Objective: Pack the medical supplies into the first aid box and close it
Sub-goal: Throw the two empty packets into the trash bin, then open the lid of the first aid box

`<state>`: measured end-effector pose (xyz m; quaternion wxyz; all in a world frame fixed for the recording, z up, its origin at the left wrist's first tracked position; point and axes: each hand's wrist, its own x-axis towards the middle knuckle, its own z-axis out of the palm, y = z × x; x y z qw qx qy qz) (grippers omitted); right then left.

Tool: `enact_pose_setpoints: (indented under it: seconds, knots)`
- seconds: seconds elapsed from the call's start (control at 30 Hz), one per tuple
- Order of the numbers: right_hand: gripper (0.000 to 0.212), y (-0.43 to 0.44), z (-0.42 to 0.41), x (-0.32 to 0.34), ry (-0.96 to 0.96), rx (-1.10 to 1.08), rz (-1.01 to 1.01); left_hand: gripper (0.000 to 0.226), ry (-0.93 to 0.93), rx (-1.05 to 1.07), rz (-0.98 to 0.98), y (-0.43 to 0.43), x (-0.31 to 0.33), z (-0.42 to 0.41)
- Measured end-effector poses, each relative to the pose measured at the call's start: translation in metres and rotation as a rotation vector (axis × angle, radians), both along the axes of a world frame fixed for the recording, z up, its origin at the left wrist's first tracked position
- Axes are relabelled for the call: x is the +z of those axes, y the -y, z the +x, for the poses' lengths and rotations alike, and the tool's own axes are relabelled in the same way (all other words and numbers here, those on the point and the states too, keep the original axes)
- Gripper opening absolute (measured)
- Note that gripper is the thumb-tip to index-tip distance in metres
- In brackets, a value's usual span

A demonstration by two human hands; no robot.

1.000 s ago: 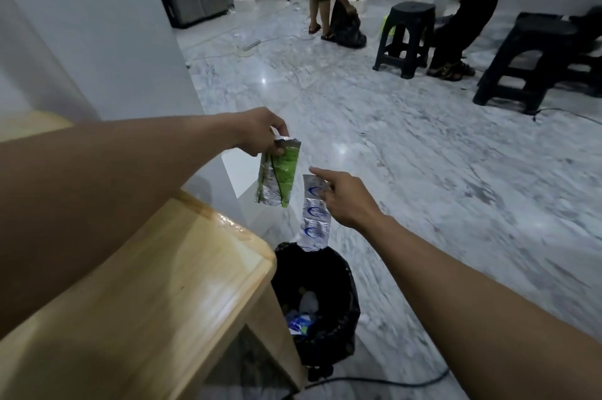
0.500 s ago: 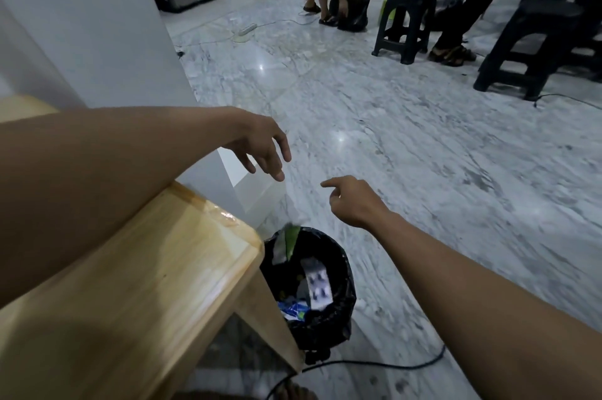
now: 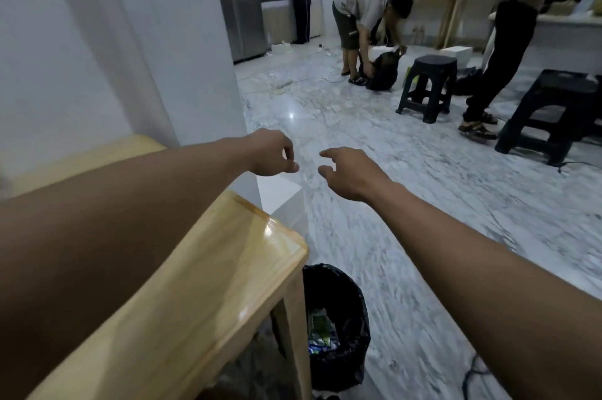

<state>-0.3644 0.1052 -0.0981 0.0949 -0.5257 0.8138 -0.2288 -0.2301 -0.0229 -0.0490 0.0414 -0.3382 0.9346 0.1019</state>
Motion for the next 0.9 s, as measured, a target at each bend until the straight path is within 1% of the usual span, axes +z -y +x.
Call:
enact_pose_setpoints:
  seconds: [0.13, 0.27, 0.43, 0.53, 0.7, 0.9]
  knots:
    - [0.053, -0.001, 0.036, 0.052, -0.068, 0.083, -0.017, 0.045, -0.076, 0.065, -0.117, -0.012, 0.043, 0.052]
    - [0.055, -0.003, 0.079, 0.096, -0.129, 0.174, -0.055, 0.043, -0.11, 0.139, -0.234, -0.028, 0.084, 0.115]
    - [0.057, 0.003, 0.143, 0.136, -0.198, 0.296, -0.102, 0.042, -0.202, 0.258, -0.269, -0.058, 0.121, 0.205]
    - [0.058, 0.009, 0.188, 0.156, -0.237, 0.385, -0.137, 0.04, -0.234, 0.339, -0.329, -0.076, 0.133, 0.263]
    - [0.059, 0.019, 0.266, 0.178, -0.277, 0.522, -0.204, 0.037, -0.23, 0.476, -0.448, -0.103, 0.149, 0.354]
    - [0.058, 0.024, 0.357, 0.182, -0.299, 0.677, -0.244, 0.039, -0.188, 0.639, -0.531, -0.13, 0.136, 0.453]
